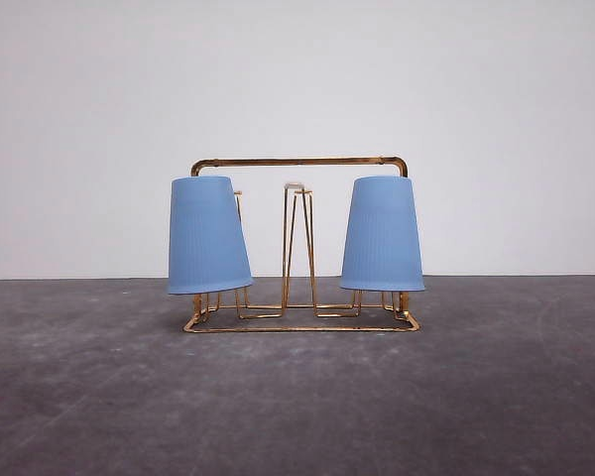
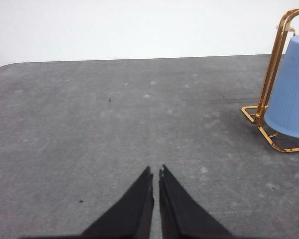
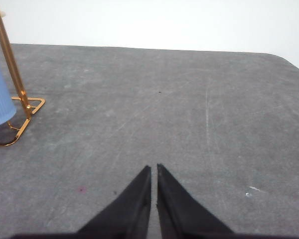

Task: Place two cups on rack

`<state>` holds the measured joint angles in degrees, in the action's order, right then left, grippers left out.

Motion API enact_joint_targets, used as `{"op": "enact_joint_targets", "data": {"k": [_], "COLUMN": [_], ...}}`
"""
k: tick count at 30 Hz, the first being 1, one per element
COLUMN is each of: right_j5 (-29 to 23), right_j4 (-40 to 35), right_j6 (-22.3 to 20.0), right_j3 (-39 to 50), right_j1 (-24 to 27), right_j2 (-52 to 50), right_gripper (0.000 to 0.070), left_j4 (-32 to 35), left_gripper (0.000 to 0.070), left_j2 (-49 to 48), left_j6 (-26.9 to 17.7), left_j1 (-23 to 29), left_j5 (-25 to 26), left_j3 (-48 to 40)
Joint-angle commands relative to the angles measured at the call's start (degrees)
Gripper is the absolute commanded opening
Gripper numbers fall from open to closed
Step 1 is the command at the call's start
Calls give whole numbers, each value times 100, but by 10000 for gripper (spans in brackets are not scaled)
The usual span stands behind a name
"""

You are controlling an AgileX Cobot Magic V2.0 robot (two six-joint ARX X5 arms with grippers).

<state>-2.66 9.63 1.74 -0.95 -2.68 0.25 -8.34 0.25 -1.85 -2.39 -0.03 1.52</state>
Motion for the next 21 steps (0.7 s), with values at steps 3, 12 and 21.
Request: {"op": "enact_joint_targets", "data": {"k": [3,12,21], "right_j5": [-2,-2,-2], "right_j4": [-63,-63,-63], "right_j6": [52,52,52], "right_j3": [24,24,23], "right_j1": [-2,-2,-2], "right_j2": [-4,-4,-4], "right_gripper": [18,18,18], "left_j4": [61,61,61], "left_gripper": [0,0,0], "left_j2": [-2,-2,-2], "left_j6": [44,44,44], "left_j1": [-9,-9,-9], "left_j5": [0,0,0], "left_j3": [-81,-81,-81]}}
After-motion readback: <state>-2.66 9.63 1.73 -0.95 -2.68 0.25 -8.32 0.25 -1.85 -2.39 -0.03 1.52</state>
